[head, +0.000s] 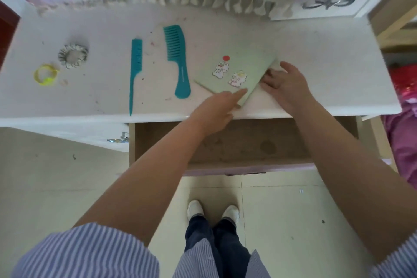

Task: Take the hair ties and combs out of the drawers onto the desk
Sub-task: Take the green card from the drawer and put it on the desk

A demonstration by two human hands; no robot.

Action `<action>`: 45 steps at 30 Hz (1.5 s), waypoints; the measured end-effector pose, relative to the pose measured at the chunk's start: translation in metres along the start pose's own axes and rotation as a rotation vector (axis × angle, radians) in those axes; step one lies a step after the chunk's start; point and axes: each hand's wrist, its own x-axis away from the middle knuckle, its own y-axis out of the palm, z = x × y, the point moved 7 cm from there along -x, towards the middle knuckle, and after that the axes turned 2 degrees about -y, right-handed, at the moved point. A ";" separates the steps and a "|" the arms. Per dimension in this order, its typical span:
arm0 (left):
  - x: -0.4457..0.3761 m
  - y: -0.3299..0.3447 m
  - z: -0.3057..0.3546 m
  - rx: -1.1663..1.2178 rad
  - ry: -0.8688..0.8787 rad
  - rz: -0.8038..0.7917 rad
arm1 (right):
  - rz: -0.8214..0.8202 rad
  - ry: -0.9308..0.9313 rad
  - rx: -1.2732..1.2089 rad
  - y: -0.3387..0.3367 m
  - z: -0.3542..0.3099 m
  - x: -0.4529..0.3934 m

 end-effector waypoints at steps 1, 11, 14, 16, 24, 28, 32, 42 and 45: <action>-0.002 -0.004 -0.005 0.020 0.011 0.038 | 0.007 -0.001 0.043 -0.011 -0.003 -0.007; -0.022 -0.012 -0.052 -0.063 -0.197 0.043 | -0.107 -0.445 1.493 0.019 0.029 -0.014; -0.013 -0.012 -0.045 -0.095 -0.154 0.084 | -0.054 -0.556 1.516 0.014 0.028 -0.015; -0.002 -0.011 -0.035 -0.127 -0.087 0.116 | -0.029 -0.618 1.466 0.010 0.019 -0.015; 0.026 0.014 -0.028 -0.161 -0.076 0.146 | -0.092 -0.673 1.436 -0.010 0.038 0.027; 0.069 0.054 -0.013 -0.495 0.252 0.035 | -0.344 -0.663 1.575 -0.031 0.079 0.073; 0.091 0.077 -0.014 -0.658 0.382 0.051 | -0.302 -0.740 1.820 -0.046 0.094 0.087; 0.072 0.029 -0.021 -0.725 0.250 0.267 | -0.202 -0.901 1.777 -0.038 0.044 0.069; 0.051 0.013 -0.032 -0.708 0.080 0.215 | -0.187 -0.689 1.744 -0.033 0.036 0.048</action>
